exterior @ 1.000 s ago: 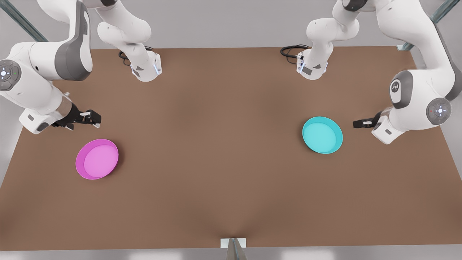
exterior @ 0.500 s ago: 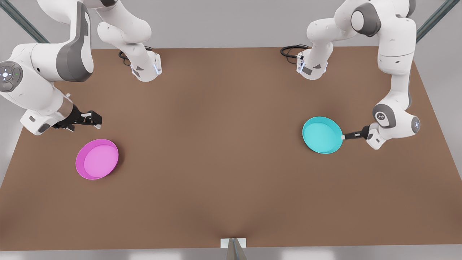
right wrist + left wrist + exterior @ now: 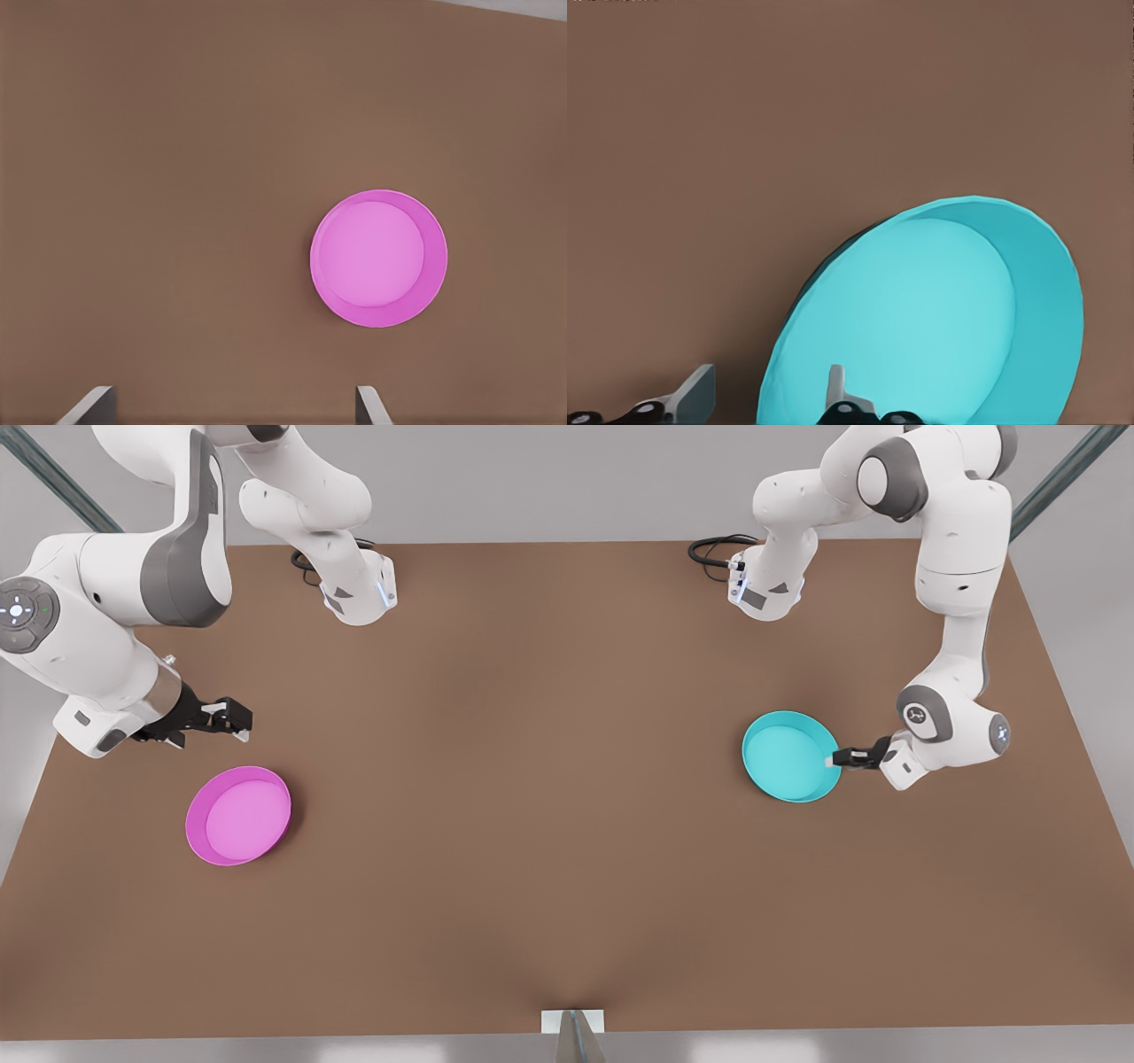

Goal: Flip the blue plate over with the left arm, and stack the pink plate on top of the blue plate with the right arm

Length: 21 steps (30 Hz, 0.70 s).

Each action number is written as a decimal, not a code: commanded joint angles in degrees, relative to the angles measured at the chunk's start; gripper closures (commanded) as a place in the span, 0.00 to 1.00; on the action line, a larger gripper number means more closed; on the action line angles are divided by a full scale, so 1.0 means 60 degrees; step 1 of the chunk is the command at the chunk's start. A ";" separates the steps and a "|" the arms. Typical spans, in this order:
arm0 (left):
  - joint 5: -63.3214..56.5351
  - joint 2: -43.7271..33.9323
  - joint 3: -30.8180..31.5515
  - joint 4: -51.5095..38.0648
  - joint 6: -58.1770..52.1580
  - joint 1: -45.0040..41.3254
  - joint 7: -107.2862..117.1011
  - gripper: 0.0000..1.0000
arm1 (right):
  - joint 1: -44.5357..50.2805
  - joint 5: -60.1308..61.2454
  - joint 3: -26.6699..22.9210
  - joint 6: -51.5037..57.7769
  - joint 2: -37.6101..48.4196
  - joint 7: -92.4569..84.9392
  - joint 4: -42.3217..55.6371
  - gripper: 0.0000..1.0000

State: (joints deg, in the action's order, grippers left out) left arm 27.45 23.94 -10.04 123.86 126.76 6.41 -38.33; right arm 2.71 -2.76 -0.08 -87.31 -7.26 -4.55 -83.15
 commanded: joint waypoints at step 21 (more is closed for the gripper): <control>0.0156 0.0433 0.0165 -0.0326 0.0216 -0.0102 -0.0628 0.79 | 0.0002 0.0006 -0.0001 0.0005 0.0009 -0.0033 0.0001 0.00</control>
State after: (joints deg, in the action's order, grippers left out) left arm 28.10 26.58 -9.04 122.10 128.02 5.77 -41.64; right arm 2.72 -2.76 -0.08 -87.30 -7.27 -4.66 -83.17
